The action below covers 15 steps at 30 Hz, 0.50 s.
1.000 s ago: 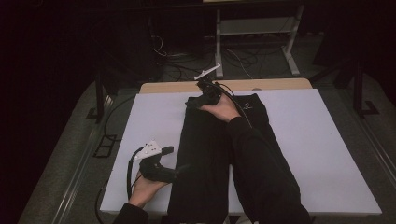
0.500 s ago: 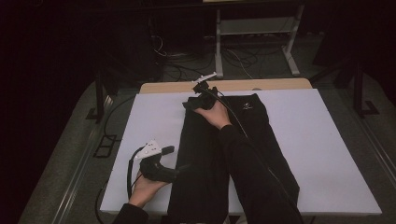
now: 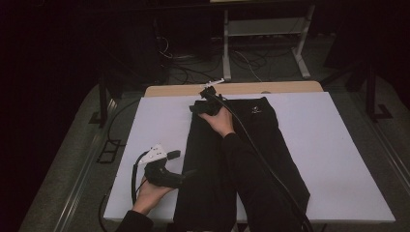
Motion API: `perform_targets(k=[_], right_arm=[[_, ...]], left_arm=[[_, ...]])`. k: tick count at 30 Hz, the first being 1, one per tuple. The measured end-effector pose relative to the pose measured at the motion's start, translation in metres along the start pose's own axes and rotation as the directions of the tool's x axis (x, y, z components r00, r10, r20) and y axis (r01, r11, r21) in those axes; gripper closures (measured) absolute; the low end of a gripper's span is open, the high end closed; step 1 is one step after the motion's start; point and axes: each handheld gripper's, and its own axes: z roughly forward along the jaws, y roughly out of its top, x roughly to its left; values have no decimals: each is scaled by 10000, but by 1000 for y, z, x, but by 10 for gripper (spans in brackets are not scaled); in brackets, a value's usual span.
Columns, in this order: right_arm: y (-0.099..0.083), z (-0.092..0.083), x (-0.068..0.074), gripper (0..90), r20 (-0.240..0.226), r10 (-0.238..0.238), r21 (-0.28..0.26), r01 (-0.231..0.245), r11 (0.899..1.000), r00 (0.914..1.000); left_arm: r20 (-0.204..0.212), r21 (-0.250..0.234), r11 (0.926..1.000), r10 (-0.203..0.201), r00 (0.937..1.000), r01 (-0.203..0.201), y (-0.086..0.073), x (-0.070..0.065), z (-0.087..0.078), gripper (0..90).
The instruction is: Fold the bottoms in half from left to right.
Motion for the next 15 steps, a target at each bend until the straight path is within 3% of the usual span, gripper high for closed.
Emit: perform_targets(k=[5,15], right_arm=[[-3,8,4,149,60,239,275,-240,9993,9997],[-7,17,12,285,157,152,522,-160,9985,9998]], left_arm=[[26,27,10000,-4,10000,3,0,0,1,0],[74,-43,10000,-52,10000,52,0,1,0,0]])
